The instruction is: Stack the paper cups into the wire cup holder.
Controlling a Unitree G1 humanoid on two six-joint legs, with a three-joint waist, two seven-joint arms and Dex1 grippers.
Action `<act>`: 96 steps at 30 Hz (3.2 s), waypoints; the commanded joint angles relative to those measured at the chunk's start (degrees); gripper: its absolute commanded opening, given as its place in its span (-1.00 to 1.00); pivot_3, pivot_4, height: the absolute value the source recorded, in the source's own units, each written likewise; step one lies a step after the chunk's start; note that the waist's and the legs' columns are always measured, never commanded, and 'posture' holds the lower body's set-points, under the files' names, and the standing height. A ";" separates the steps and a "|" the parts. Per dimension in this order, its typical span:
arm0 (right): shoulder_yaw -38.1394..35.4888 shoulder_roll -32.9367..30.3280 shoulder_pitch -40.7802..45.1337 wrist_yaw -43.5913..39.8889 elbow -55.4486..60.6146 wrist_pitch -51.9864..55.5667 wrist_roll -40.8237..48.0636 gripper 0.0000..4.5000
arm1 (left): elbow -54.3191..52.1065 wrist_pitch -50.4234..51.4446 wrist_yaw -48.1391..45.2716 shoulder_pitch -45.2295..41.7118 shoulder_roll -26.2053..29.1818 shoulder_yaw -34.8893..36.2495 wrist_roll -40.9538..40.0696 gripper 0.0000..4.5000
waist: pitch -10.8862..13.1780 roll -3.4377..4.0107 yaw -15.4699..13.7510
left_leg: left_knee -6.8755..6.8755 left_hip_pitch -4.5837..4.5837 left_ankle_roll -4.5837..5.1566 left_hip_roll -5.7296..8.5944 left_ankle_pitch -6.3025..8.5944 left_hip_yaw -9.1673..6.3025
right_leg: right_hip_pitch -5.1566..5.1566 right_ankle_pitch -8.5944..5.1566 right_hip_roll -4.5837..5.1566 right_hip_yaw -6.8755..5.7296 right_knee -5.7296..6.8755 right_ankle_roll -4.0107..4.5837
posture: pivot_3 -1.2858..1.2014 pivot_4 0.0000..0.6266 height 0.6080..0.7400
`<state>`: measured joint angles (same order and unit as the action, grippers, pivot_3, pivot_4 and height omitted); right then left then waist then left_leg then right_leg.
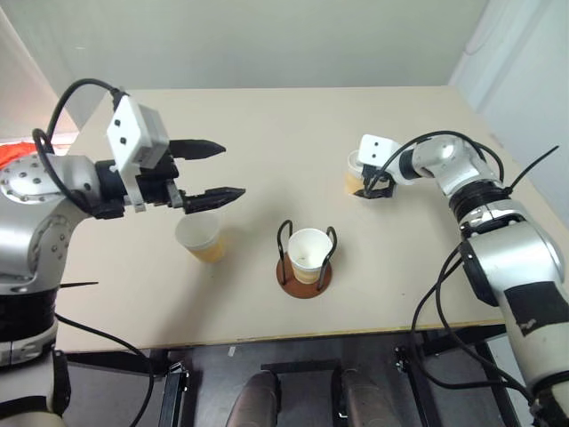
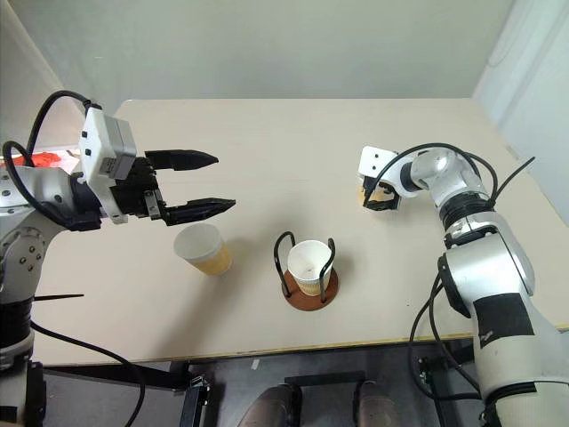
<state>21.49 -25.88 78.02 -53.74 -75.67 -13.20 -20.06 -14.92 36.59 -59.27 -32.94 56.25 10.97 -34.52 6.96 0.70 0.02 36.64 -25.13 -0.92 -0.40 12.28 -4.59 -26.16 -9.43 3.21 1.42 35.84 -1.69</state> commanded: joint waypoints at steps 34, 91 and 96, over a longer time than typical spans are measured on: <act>0.80 -18.38 -10.44 -38.76 73.71 22.27 45.31 -0.97 | -3.51 4.91 -20.13 17.32 13.15 15.63 -13.53 0.84 | 0.04 -0.08 0.64 | 0.08 0.52 -0.50 -0.87 -0.03 0.07 | 0.21 -1.09 -0.86 0.13 0.69 1.47 | 0.03 -0.52 1.00; -12.81 0.53 -10.41 -12.85 68.43 40.46 44.68 0.99 | 9.33 -16.74 -19.33 15.33 19.76 -0.98 12.88 0.84 | -0.04 -0.21 1.18 | -0.15 0.91 -0.60 -1.10 -0.01 0.10 | 0.16 -1.49 -1.00 0.19 1.15 2.17 | 0.03 -0.52 1.00; -13.36 1.17 -15.60 -8.71 77.25 45.96 45.69 0.99 | 12.50 -21.56 -22.37 8.03 17.10 -11.05 19.09 0.84 | -0.09 -0.29 0.48 | -0.10 0.75 -0.67 -1.11 0.15 0.07 | 0.09 -1.58 -1.02 0.11 1.13 2.33 | 0.03 -0.52 1.00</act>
<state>10.04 -24.48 62.02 -64.10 -1.80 31.43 24.53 -2.56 16.84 -80.21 -23.94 73.07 1.41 -17.37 6.87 0.40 0.50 36.63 -24.47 -1.58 -1.50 12.52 -4.52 -26.11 -11.02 2.19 1.53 36.95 0.64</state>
